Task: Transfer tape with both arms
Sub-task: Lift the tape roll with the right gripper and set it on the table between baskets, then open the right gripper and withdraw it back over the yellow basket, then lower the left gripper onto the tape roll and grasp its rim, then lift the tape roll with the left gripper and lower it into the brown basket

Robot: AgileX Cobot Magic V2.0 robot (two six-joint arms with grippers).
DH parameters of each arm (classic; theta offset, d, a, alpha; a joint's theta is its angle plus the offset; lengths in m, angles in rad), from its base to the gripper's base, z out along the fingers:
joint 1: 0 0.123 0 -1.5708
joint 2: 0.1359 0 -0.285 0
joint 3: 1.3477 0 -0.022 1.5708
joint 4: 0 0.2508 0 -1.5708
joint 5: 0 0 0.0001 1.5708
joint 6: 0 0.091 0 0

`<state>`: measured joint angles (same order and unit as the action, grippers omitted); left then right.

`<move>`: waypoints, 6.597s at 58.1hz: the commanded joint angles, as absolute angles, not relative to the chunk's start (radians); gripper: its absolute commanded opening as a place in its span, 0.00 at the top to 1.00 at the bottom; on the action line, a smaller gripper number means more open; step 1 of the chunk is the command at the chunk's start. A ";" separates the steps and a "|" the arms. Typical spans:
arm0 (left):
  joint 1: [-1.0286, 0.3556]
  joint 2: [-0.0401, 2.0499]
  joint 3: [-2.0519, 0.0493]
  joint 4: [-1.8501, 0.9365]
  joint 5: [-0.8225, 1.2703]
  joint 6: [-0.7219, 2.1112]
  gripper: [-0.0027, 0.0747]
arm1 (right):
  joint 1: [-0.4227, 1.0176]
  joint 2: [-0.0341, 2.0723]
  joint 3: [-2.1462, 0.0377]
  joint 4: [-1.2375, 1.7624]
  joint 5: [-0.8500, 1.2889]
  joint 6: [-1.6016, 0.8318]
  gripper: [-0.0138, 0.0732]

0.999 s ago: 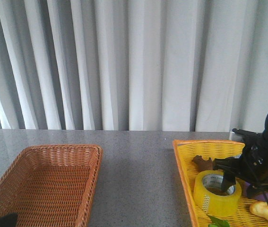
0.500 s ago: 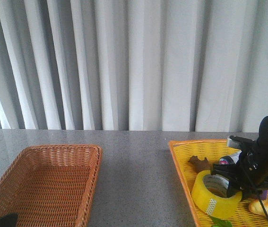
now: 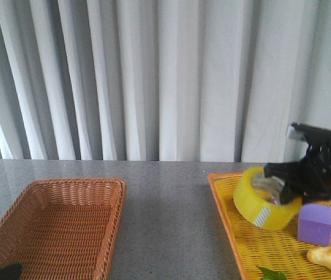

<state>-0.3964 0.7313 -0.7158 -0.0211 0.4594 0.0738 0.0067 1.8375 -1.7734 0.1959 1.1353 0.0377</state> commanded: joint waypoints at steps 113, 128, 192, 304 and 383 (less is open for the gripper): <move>-0.404 0.730 -0.749 -0.032 0.397 0.073 0.23 | 0.320 1.364 -1.413 -0.044 0.897 -0.047 0.33; -0.404 0.770 -0.749 -0.046 0.384 0.069 0.23 | 0.179 1.015 -1.025 -0.015 0.805 -0.036 0.34; -0.599 1.815 -1.610 0.000 0.696 0.220 0.34 | 0.180 0.611 -0.736 -0.015 0.824 -0.036 0.34; -0.475 1.805 -2.006 0.094 1.199 0.213 0.84 | 0.180 0.611 -0.736 -0.016 0.826 -0.036 0.34; -0.139 1.852 -1.552 0.100 0.860 0.107 0.56 | 0.180 0.611 -0.736 -0.016 0.826 -0.036 0.34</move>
<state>-0.1413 1.8993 -1.5271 0.1019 0.9161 0.1240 0.1850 0.6089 -0.7124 -0.0116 0.8798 -0.0353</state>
